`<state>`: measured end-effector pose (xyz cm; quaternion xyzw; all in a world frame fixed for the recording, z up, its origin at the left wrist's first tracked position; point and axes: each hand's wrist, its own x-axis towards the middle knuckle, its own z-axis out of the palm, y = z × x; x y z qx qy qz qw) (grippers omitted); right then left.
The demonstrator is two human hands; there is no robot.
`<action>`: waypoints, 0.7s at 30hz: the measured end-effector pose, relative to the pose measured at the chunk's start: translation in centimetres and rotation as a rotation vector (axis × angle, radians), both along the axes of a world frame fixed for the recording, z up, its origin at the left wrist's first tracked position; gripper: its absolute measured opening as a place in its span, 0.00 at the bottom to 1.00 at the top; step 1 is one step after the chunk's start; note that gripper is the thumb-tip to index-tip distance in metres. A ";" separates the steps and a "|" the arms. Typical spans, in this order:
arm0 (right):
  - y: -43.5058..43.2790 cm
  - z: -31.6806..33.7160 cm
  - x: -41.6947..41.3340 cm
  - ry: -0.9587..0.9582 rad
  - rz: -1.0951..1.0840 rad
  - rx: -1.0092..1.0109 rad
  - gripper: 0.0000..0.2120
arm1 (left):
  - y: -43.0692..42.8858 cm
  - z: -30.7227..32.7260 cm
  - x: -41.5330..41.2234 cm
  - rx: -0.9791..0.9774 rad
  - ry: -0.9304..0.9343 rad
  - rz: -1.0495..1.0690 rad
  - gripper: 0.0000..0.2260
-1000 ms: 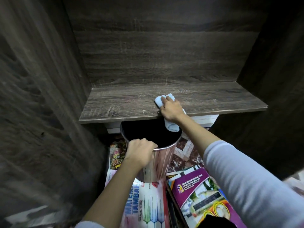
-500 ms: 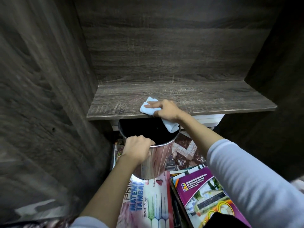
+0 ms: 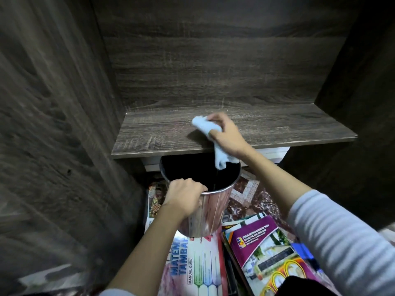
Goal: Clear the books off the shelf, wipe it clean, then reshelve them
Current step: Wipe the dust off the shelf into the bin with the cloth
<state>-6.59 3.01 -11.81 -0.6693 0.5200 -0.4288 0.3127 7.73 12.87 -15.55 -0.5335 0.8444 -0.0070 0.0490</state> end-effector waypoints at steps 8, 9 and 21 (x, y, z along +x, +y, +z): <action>-5.0 -0.4 -4.0 0.316 -0.579 -0.061 0.14 | -0.5 -0.2 -0.9 0.027 0.014 -0.032 0.09; -5.6 -0.6 -4.2 0.327 -0.605 -0.073 0.15 | -0.6 -0.2 -1.0 0.026 0.015 -0.039 0.09; -10.1 -0.5 -4.3 0.310 -0.639 0.228 0.19 | -1.9 -1.1 -1.0 0.032 0.025 -0.001 0.10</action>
